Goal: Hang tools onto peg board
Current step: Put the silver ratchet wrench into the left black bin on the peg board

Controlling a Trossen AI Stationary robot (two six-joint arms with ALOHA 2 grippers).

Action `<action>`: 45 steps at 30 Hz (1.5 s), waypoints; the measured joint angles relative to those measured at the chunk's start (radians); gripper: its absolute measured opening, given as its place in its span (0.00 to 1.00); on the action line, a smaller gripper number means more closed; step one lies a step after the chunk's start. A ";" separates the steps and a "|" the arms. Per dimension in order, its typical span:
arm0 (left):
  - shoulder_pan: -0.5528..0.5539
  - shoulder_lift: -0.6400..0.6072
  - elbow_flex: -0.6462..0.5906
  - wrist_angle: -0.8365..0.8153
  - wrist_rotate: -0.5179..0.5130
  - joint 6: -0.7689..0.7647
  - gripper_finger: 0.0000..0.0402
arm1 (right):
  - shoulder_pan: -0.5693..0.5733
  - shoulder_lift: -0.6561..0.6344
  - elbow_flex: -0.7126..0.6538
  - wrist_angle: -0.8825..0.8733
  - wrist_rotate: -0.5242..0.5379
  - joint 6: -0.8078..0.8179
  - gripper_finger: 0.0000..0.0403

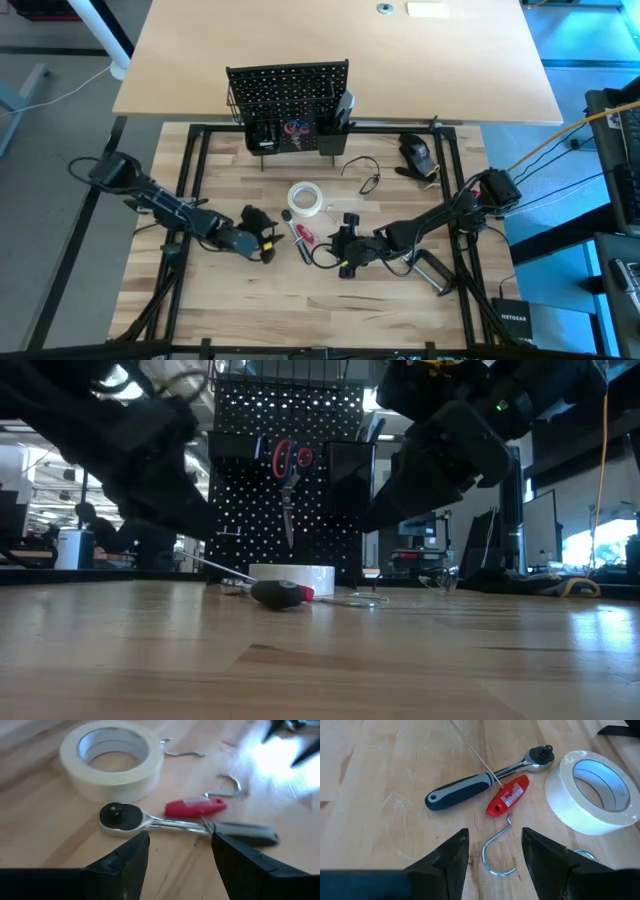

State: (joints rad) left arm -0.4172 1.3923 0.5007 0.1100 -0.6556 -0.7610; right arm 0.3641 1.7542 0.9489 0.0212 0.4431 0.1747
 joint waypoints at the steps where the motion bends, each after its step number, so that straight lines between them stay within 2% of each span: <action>1: 0.016 0.005 0.000 0.003 0.007 -0.029 0.51 | 0.000 0.000 0.000 0.000 0.000 0.000 0.45; 8: 0.107 0.041 0.000 -0.025 0.052 -0.168 0.51 | 0.000 0.000 0.000 0.000 0.000 -0.001 0.45; 15: 0.171 0.125 0.000 0.048 0.062 -0.123 0.51 | 0.000 0.000 0.000 -0.001 0.000 -0.001 0.45; 20: 0.206 0.183 0.000 0.069 0.071 -0.144 0.51 | 0.000 0.000 0.000 0.000 0.000 -0.001 0.45; 31: 0.283 0.198 0.000 0.073 0.069 -0.083 0.51 | 0.000 0.000 0.000 -0.001 0.001 -0.001 0.45; 37: 0.274 0.192 0.000 0.112 0.156 -0.066 0.51 | 0.000 0.000 0.000 -0.001 0.001 -0.001 0.45; 45: 0.221 0.188 0.044 0.138 0.145 -0.069 0.51 | 0.000 0.000 0.000 -0.003 -0.009 -0.001 0.45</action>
State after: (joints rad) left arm -0.1963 1.5798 0.5449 0.2479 -0.5111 -0.8296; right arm 0.3641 1.7542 0.9489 0.0186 0.4339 0.1738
